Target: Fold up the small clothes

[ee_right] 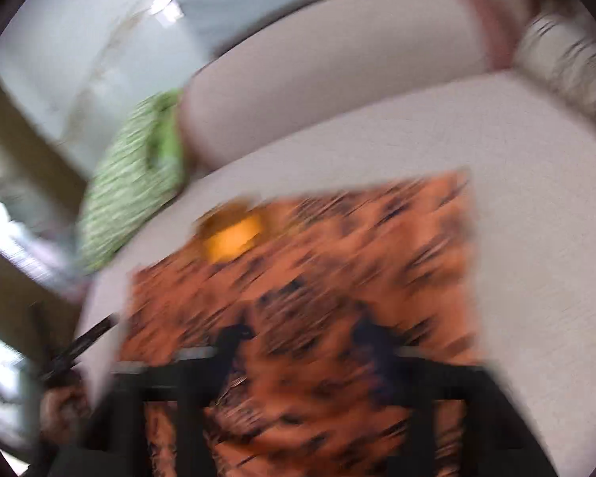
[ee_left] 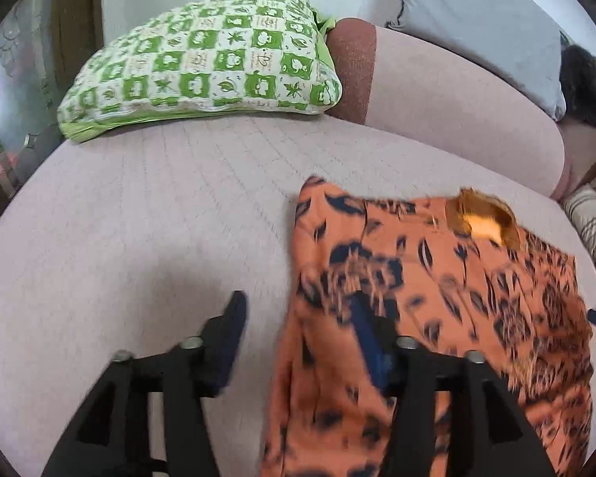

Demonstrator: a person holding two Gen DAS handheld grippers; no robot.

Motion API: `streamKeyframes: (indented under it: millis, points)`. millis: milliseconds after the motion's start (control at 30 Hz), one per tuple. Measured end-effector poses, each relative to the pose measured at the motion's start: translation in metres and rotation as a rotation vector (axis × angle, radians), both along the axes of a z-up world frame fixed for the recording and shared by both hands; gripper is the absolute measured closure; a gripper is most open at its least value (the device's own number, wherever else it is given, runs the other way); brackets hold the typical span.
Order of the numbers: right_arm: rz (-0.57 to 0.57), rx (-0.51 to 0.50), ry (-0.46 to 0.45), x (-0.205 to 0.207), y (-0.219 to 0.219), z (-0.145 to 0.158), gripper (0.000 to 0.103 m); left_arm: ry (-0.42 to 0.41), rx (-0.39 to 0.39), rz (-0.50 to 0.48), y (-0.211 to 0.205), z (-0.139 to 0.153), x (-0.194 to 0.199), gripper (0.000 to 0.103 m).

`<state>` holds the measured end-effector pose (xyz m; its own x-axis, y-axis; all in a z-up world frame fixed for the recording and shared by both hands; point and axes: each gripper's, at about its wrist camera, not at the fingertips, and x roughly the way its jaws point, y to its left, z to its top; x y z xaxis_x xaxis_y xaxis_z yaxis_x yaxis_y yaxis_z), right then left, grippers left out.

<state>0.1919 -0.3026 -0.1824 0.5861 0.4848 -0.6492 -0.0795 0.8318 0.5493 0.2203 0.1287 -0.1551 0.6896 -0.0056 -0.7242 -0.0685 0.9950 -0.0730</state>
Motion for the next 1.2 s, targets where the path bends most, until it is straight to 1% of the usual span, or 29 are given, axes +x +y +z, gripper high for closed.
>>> streamKeyframes:
  millis: [33, 67, 100, 133, 167, 200, 267, 300, 333, 433, 533, 567, 633, 667, 700, 800, 867, 900, 1000, 1067, 1133, 1200]
  points:
    - [-0.008, -0.043, 0.052, 0.005, 0.004, -0.018, 0.020, 0.034, 0.050, 0.002, -0.004, -0.010, -0.003, 0.038]
    - [-0.028, -0.033, 0.107, 0.009, 0.003, -0.039, 0.020, 0.086, 0.083, 0.012, -0.007, -0.016, -0.002, 0.038]
    - [-0.058, -0.008, 0.085, 0.005, 0.000, -0.040, 0.020, 0.209, 0.083, 0.009, -0.005, -0.036, 0.008, 0.037]
    - [-0.090, -0.010, 0.083, -0.001, 0.002, -0.027, 0.021, 0.223, 0.051, 0.012, 0.000, -0.041, 0.008, 0.036]
    - [-0.097, -0.014, 0.084, -0.007, 0.006, -0.017, 0.021, 0.196, 0.034, 0.024, 0.004, -0.034, 0.005, 0.036]
    - [-0.087, -0.018, 0.030, -0.022, 0.009, 0.002, 0.021, 0.190, 0.029, 0.043, 0.007, -0.026, 0.001, 0.036]
    - [-0.084, -0.055, -0.055, -0.048, 0.010, 0.031, 0.021, 0.117, -0.020, 0.057, 0.014, -0.003, -0.017, 0.037]
    - [-0.086, -0.065, -0.077, -0.064, 0.003, 0.039, 0.021, 0.091, -0.029, 0.047, 0.015, 0.007, -0.028, 0.036]
    - [-0.095, -0.072, -0.078, -0.085, -0.002, 0.042, 0.020, 0.065, -0.033, 0.027, 0.016, 0.016, -0.045, 0.036]
    - [-0.114, -0.107, -0.011, -0.122, -0.019, 0.036, 0.020, 0.038, -0.032, 0.027, 0.019, 0.025, -0.085, 0.035]
    - [-0.140, -0.191, 0.066, -0.172, -0.035, 0.013, 0.020, 0.031, -0.028, 0.050, 0.016, 0.023, -0.131, 0.034]
    - [-0.147, -0.183, 0.072, -0.190, -0.046, 0.013, 0.020, 0.028, -0.013, 0.056, 0.015, 0.021, -0.143, 0.034]
    - [-0.163, -0.164, 0.080, -0.215, -0.048, 0.007, 0.020, 0.026, 0.006, 0.068, 0.011, 0.019, -0.163, 0.033]
    - [-0.178, -0.170, 0.054, -0.224, -0.043, 0.008, 0.020, 0.020, 0.003, 0.069, 0.007, 0.019, -0.175, 0.033]
    - [-0.186, -0.188, 0.007, -0.236, -0.037, 0.016, 0.020, 0.011, -0.005, 0.067, 0.004, 0.022, -0.185, 0.033]
    - [-0.161, -0.228, -0.076, -0.252, -0.014, 0.039, 0.020, -0.009, -0.025, 0.046, -0.012, 0.025, -0.214, 0.027]
    - [-0.135, -0.249, -0.121, -0.258, 0.005, 0.046, 0.019, -0.023, -0.003, 0.016, -0.027, 0.027, -0.229, 0.026]
    - [-0.120, -0.262, -0.119, -0.259, 0.013, 0.045, 0.018, -0.024, 0.006, 0.005, -0.033, 0.027, -0.233, 0.026]
    - [-0.104, -0.255, -0.077, -0.258, 0.018, 0.037, 0.018, -0.021, 0.033, -0.026, -0.045, 0.026, -0.244, 0.025]
    - [-0.107, -0.253, -0.028, -0.255, 0.014, 0.026, 0.018, -0.006, 0.042, -0.021, -0.045, 0.019, -0.248, 0.022]
    - [-0.148, -0.264, 0.014, -0.254, -0.002, 0.012, 0.018, 0.032, 0.037, 0.010, -0.035, 0.007, -0.248, 0.022]
    - [-0.198, -0.245, 0.088, -0.252, -0.025, -0.003, 0.018, 0.082, 0.005, 0.033, -0.021, -0.007, -0.248, 0.022]
